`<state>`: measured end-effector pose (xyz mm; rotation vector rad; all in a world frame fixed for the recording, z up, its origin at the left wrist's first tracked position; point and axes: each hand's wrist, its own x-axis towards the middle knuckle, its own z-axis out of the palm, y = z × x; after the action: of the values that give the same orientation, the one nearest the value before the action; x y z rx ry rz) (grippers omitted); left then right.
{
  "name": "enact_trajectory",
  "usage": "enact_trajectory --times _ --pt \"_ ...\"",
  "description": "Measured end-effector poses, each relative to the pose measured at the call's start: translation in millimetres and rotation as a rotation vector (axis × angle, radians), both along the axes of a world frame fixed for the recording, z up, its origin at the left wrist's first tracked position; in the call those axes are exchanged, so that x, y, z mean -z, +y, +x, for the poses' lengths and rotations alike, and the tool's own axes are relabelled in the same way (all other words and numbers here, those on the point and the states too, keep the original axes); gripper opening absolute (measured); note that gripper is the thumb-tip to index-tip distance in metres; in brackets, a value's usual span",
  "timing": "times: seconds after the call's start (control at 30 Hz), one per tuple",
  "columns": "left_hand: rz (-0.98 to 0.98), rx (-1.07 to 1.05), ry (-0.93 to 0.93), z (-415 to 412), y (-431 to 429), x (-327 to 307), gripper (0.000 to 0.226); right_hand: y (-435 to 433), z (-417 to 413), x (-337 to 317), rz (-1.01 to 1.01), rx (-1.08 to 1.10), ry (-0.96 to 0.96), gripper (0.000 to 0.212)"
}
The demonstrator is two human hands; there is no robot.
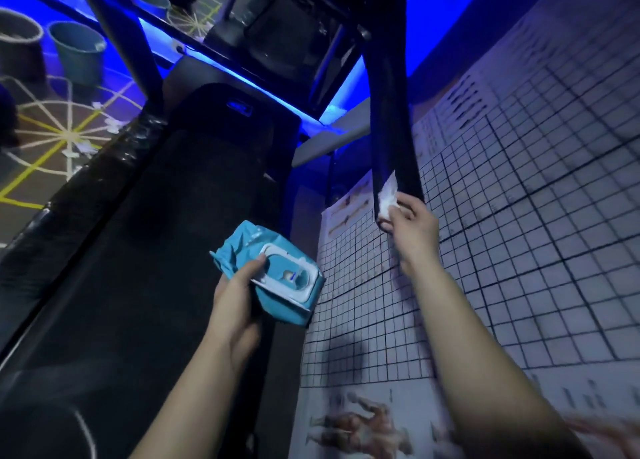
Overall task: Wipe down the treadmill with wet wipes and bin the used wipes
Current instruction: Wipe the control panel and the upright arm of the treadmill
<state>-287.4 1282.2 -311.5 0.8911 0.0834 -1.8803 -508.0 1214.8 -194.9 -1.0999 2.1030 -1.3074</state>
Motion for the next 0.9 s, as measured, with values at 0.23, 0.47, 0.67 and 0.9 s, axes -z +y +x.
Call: enact_trajectory --times 0.23,0.47,0.67,0.9 --pt "-0.008 0.02 -0.073 -11 -6 -4 0.034 -44 -32 -27 0.207 -0.259 0.996 0.027" --pt "-0.017 -0.051 -0.087 -26 -31 -14 0.024 -108 -57 -27 0.398 -0.505 1.091 0.017" --pt "0.031 -0.088 -0.087 -46 -43 1 0.031 -161 -61 -9 0.587 -0.735 1.352 0.019" --pt "0.094 -0.134 -0.062 -65 -54 21 0.03 -185 -67 7 0.87 -0.787 1.383 0.013"
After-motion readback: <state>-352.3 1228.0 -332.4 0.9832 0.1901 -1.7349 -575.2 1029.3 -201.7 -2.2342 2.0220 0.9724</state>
